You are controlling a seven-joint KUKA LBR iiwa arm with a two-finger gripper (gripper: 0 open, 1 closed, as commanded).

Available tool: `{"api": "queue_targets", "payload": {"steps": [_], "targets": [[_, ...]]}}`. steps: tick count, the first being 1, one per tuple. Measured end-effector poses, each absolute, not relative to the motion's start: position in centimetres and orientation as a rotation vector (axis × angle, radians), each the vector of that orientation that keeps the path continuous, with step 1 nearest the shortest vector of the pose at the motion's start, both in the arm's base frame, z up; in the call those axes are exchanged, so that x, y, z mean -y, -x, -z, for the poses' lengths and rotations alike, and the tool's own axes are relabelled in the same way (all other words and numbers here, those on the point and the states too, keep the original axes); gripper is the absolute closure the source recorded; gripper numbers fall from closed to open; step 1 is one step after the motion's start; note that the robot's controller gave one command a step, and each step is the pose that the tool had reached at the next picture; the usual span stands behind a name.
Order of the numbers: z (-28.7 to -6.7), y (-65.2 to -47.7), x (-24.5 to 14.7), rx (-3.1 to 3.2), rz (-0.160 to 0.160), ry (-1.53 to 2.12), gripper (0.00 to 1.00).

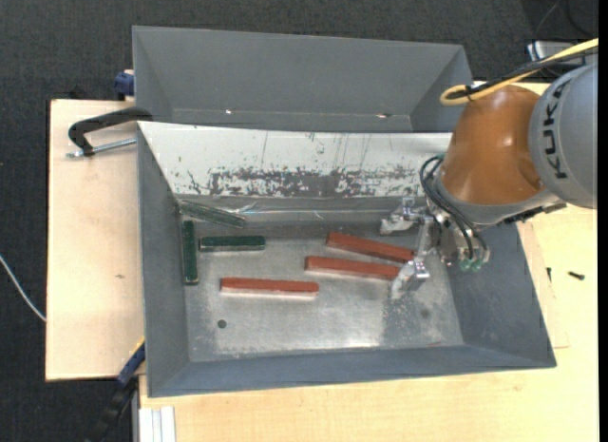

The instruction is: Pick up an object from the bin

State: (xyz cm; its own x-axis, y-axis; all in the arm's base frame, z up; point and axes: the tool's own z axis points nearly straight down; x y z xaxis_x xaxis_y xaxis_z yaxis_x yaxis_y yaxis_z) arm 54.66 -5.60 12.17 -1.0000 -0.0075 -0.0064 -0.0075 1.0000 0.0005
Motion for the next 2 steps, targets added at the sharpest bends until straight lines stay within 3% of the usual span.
{"api": "queue_targets", "payload": {"steps": [1,2], "targets": [[-11.11,-55.76,3.92,-3.139,-0.002,0.056,0.0],[-12.08,-55.56,3.32,-3.121,-0.002,-0.321,0.0]]}}
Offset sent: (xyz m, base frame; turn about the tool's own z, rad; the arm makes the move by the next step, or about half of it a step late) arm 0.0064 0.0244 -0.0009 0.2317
